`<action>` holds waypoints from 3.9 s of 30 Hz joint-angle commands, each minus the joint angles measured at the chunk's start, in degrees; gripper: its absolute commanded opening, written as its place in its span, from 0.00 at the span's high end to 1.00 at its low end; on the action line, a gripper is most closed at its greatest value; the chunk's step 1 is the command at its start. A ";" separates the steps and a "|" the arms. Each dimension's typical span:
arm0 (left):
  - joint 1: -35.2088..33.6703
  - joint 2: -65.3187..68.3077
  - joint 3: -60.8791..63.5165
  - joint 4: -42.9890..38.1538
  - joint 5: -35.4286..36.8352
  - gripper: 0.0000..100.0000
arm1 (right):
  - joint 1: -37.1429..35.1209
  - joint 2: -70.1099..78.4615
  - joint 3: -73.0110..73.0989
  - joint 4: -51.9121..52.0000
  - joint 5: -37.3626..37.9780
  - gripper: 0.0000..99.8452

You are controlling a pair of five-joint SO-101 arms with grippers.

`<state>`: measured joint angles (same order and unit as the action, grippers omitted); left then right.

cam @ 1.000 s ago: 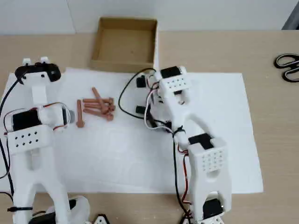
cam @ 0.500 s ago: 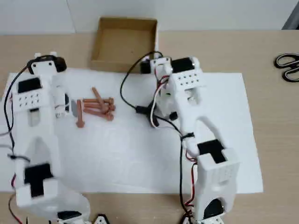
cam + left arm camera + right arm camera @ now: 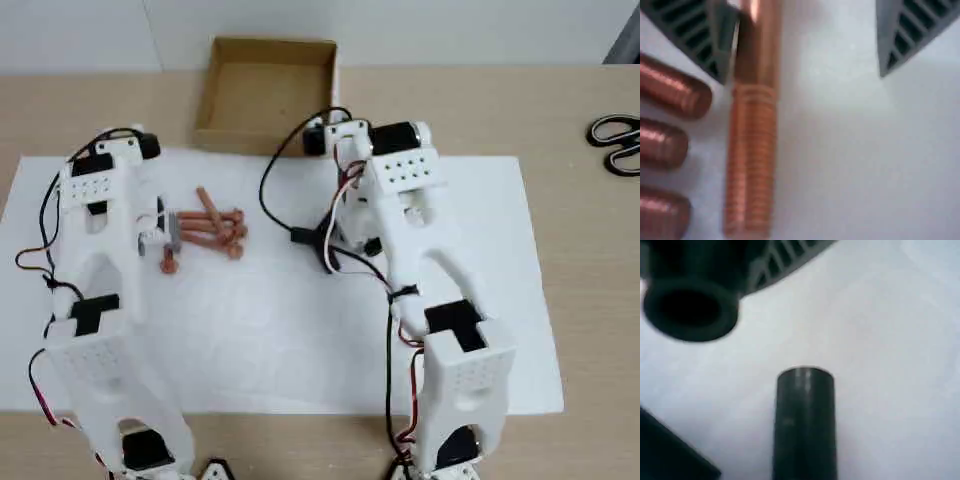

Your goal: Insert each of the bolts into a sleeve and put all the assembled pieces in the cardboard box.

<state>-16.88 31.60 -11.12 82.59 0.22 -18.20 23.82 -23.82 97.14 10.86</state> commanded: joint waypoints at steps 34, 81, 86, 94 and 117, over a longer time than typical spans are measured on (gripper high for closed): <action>5.54 -32.35 3.47 17.85 -30.33 0.99 | 5.76 -4.53 -1.05 1.01 0.53 0.99; 16.70 -8.44 0.04 13.36 -63.47 0.87 | 15.25 -18.95 3.08 1.63 0.62 0.99; 15.91 -8.97 -0.57 14.59 -62.59 0.87 | 15.25 -18.86 3.08 1.63 0.62 0.99; 16.35 -18.81 -5.32 17.76 -41.41 0.87 | 15.08 -18.77 3.08 1.63 0.62 0.99; 18.29 -67.60 32.31 10.46 27.08 0.87 | 15.08 -19.03 3.08 1.71 0.62 0.99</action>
<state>0.26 -33.89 15.08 96.31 17.54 -3.52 9.05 -20.48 97.85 10.86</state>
